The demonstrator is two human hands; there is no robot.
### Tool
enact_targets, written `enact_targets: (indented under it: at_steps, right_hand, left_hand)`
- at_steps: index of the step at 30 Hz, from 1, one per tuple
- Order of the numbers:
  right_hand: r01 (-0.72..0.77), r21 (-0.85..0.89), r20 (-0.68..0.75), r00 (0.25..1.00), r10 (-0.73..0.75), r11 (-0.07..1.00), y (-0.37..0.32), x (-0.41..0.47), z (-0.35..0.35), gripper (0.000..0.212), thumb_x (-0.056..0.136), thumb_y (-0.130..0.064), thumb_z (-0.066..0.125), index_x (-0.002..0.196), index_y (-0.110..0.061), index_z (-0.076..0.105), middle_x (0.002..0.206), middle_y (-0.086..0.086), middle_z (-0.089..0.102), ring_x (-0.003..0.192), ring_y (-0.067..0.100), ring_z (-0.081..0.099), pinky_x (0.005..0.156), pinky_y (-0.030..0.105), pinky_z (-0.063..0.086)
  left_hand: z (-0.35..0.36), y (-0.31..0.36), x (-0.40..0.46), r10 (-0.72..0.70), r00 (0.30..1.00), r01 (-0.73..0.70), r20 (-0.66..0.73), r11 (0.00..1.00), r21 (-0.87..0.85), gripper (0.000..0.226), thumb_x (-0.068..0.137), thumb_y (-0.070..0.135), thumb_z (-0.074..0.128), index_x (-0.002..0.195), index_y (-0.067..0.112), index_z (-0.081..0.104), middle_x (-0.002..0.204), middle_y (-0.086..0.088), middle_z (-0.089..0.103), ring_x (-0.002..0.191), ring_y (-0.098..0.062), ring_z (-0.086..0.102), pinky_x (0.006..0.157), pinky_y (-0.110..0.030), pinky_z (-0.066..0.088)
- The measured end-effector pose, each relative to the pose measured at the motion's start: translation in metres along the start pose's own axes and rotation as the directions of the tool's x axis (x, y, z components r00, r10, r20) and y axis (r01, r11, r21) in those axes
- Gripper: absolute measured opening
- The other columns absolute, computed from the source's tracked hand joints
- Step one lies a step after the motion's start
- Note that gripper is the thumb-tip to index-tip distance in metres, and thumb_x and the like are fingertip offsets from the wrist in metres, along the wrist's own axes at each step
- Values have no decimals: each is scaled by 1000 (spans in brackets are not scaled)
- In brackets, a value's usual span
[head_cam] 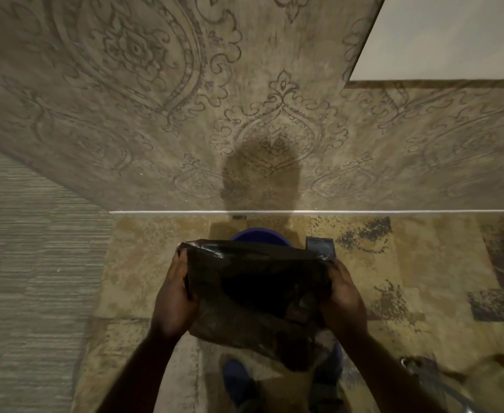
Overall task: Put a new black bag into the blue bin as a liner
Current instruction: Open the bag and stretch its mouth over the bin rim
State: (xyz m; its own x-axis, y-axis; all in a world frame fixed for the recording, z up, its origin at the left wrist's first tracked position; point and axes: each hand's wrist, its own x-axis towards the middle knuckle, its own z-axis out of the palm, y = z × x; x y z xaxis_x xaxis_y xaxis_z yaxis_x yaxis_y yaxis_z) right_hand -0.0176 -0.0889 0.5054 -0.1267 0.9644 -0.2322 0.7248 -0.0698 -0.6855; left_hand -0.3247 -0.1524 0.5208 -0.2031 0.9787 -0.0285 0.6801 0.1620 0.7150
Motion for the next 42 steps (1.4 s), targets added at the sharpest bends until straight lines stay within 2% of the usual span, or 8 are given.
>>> enact_targets:
  at_steps: [4,8,13,20,25,29,34,42]
  right_hand:
    - [14,-2,41,999,-14,1000,14,11,8,40,97,-24,45,137,-22,50,146,0,46,130,17,48,102,38,48]
    - [-162,30,-88,983,164,986,20,21,11,35,91,-8,55,125,-13,60,115,-4,61,82,7,55,63,6,39]
    - [-257,204,-209,931,299,944,19,31,23,29,84,-51,65,90,-22,68,75,-8,68,68,4,64,57,25,53]
    - [-237,44,-150,959,241,970,59,55,68,55,86,-28,60,138,-21,45,134,8,49,117,28,53,93,43,52]
    - [-123,-101,109,985,134,987,93,77,84,67,91,-43,55,150,-26,29,155,6,29,137,29,38,105,52,43]
    - [12,-208,253,967,42,978,113,103,85,90,79,-28,74,152,-25,22,155,2,30,132,27,45,102,47,47]
    - [107,-317,429,903,42,942,141,131,100,96,79,-18,72,155,-23,12,151,10,32,131,32,44,101,47,46]
    - [129,-407,517,848,112,904,183,162,134,95,78,-39,74,152,-22,17,145,15,34,131,33,41,107,39,41]
  left_hand:
    - [13,-14,7,20,999,-19,36,999,-33,38,98,24,49,132,41,43,134,19,47,125,-2,48,99,-6,35]
    - [30,-32,17,-88,995,87,49,996,13,52,98,30,52,146,29,34,153,11,35,140,-10,35,111,-33,36]
    - [53,-41,33,-64,988,66,141,998,-9,59,93,42,53,146,26,35,152,9,34,139,-9,37,108,-42,41]
    - [89,-63,55,59,985,-38,164,991,-128,23,95,42,51,117,38,50,117,20,52,106,-3,58,76,-9,47]
    - [111,-104,60,47,985,-34,167,996,-76,60,88,53,53,141,28,41,144,11,43,132,-4,44,104,-24,43]
    - [125,-129,66,43,988,-34,147,997,-63,88,77,47,69,150,21,29,156,8,30,141,-7,34,111,-32,37]
    - [143,-154,65,80,987,-69,139,994,-79,91,72,51,75,148,32,28,149,19,34,132,4,41,97,-7,39]
    - [175,-200,49,-80,975,79,205,997,11,86,67,63,68,136,61,18,124,34,50,102,9,58,79,-19,50]
